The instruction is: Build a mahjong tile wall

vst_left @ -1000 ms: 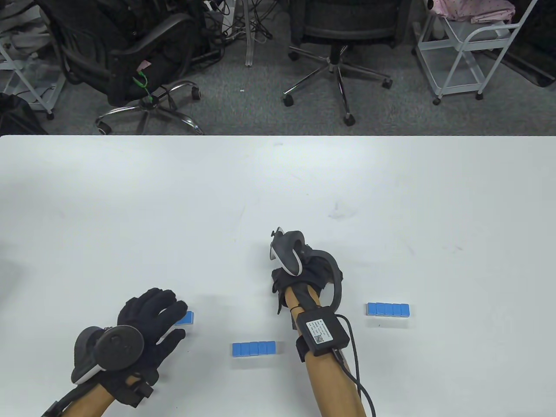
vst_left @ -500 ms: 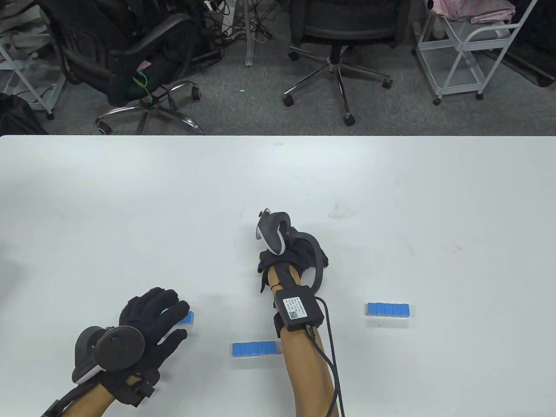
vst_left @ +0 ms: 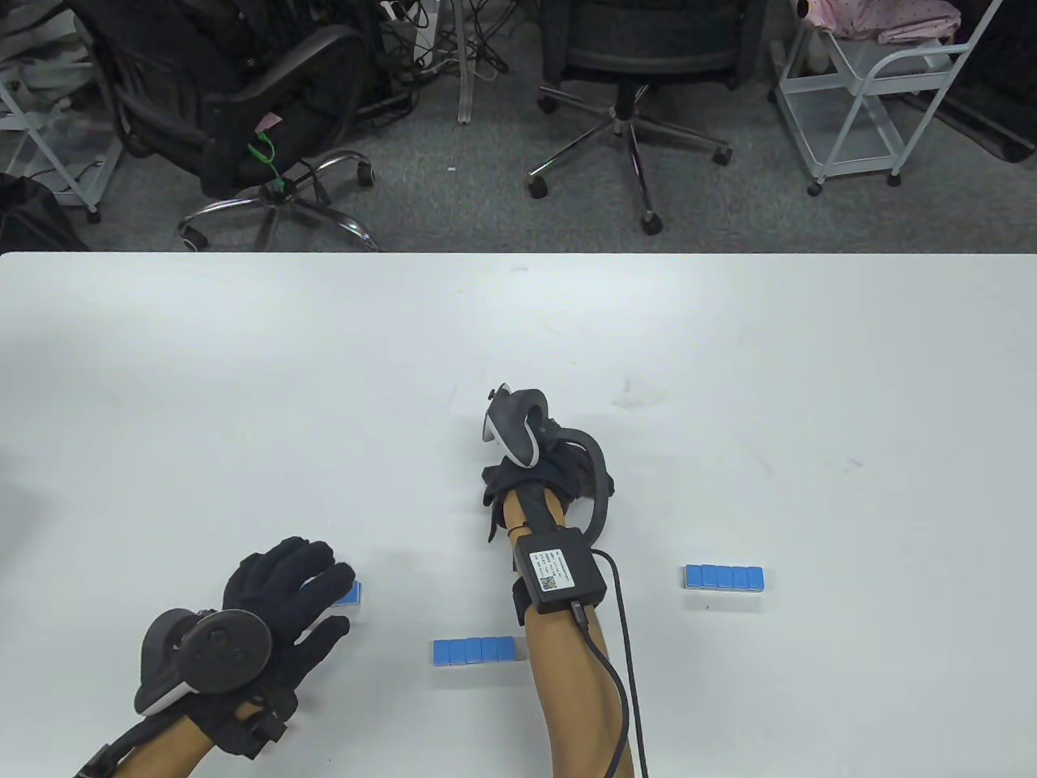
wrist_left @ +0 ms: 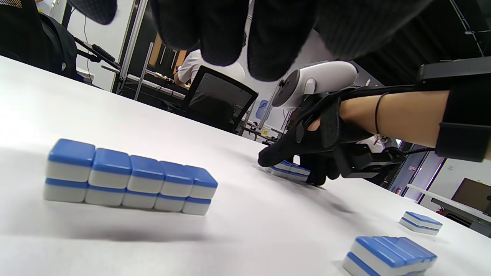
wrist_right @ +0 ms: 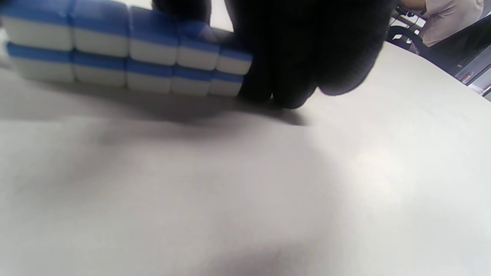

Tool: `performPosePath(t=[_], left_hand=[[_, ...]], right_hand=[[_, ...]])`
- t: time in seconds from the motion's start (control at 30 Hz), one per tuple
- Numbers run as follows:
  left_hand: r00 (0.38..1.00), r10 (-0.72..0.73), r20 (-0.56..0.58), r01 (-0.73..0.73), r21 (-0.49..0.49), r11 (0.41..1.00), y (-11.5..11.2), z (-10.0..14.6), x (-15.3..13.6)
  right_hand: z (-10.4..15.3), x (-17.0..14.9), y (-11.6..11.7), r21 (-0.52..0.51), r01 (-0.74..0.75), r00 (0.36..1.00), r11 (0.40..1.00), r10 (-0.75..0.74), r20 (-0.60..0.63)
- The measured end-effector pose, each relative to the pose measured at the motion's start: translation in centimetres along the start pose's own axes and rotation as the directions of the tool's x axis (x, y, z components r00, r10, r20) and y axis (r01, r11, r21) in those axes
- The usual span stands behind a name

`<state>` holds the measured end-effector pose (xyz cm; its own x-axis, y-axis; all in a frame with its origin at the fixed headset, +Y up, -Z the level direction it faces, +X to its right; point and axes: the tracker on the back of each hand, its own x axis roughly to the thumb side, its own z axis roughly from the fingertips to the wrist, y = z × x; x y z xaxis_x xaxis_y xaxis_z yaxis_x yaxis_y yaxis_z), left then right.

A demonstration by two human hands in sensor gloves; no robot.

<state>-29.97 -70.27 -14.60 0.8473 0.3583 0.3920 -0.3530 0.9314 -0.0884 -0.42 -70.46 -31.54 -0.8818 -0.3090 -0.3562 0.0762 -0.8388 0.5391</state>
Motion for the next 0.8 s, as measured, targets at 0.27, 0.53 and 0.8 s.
performPosePath(t=[0.27,0.53,0.8], left_hand=[[1.0,-0.003,0.001,0.003,0.001,1.0,0.0,0.1,0.0],[1.0,0.001,-0.002,-0.001,0.002,1.0,0.1,0.3,0.1],[1.0,0.004,-0.001,-0.004,-0.006,1.0,-0.1,0.2,0.2]], right_hand=[[0.6,-1.7,-1.0,0.096,0.082,0.996,0.992,-0.085,0.027],[1.9,-11.8,-2.9,-0.046,0.222,0.973,0.974,-0.218,0.077],[-0.8,-24.7,5.4,0.064,0.41,0.912,0.91,-0.408,-0.035]])
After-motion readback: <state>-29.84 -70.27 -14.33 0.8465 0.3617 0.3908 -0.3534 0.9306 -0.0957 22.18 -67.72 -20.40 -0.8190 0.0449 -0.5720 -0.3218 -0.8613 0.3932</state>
